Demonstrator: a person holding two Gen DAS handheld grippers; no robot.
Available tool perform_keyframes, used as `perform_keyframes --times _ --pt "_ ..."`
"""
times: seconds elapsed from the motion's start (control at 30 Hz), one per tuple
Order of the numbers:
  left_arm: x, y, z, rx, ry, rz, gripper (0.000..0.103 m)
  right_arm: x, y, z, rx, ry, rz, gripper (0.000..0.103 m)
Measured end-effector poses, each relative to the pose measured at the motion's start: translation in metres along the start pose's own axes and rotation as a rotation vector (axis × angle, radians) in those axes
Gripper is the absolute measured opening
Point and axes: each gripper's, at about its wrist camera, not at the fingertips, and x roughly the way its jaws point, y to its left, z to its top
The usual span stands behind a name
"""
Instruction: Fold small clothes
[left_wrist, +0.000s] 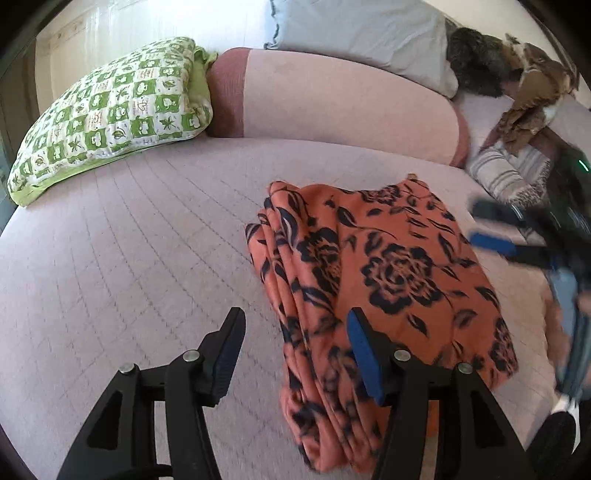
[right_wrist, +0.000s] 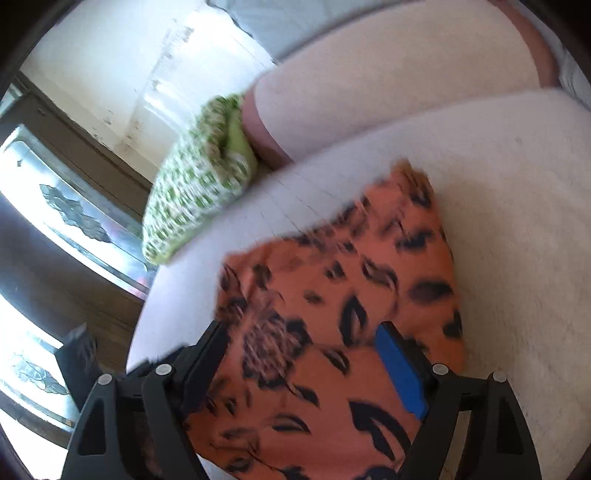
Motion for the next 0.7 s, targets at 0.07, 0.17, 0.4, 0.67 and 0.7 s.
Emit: perform_keyframes --times 0.07,0.17,0.4,0.67,0.7 --pt "0.001 -0.003 -0.009 0.036 0.012 0.028 0.058 0.009 -0.005 0.012 0.024 -0.003 -0.015 0.085" --pt "0.027 0.003 -0.017 0.048 0.092 0.075 0.063 0.029 -0.034 0.010 0.121 0.049 -0.035 0.085" --pt "0.009 0.005 -0.019 0.013 0.014 0.039 0.063 -0.016 -0.005 -0.005 0.107 -0.010 0.053 0.085" --pt "-0.012 -0.017 -0.047 0.075 0.013 0.049 0.063 -0.041 -0.001 -0.082 0.166 0.039 0.098 0.085" --pt "-0.001 -0.014 -0.049 0.072 0.036 0.088 0.065 -0.039 -0.007 -0.089 0.181 0.063 0.078 0.085"
